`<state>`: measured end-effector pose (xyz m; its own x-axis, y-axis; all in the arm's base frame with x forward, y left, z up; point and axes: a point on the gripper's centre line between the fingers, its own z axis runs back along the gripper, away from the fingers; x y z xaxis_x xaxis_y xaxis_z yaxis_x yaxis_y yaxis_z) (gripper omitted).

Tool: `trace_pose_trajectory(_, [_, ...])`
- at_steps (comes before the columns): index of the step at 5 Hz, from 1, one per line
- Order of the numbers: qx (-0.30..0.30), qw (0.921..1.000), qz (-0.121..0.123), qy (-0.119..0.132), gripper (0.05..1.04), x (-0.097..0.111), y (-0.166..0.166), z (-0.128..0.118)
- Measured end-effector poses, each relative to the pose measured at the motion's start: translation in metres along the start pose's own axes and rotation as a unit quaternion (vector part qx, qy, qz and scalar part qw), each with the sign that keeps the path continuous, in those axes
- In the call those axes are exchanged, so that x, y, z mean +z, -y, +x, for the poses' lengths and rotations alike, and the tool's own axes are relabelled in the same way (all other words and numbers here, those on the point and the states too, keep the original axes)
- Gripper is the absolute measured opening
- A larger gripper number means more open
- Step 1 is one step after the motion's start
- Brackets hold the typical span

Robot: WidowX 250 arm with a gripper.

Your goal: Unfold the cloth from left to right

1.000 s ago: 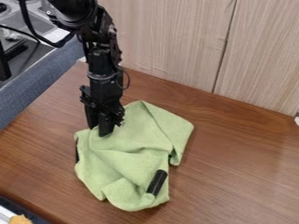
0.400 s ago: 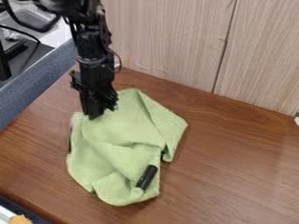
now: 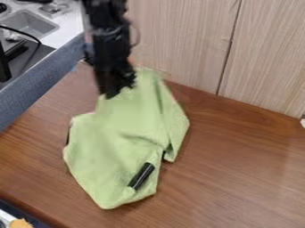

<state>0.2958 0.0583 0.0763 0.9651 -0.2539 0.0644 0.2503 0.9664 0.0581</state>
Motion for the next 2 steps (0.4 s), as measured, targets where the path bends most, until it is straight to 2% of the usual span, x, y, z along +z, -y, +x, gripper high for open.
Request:
trace_pose_trajectory(1, [-0.033,0.9992,-0.006,0.021,0.059,0.014,0.033,0.006])
trace_pose_trajectory(2, [-0.083,0.9962,-0.011,0.023,0.059,0.012,0.071,0.005])
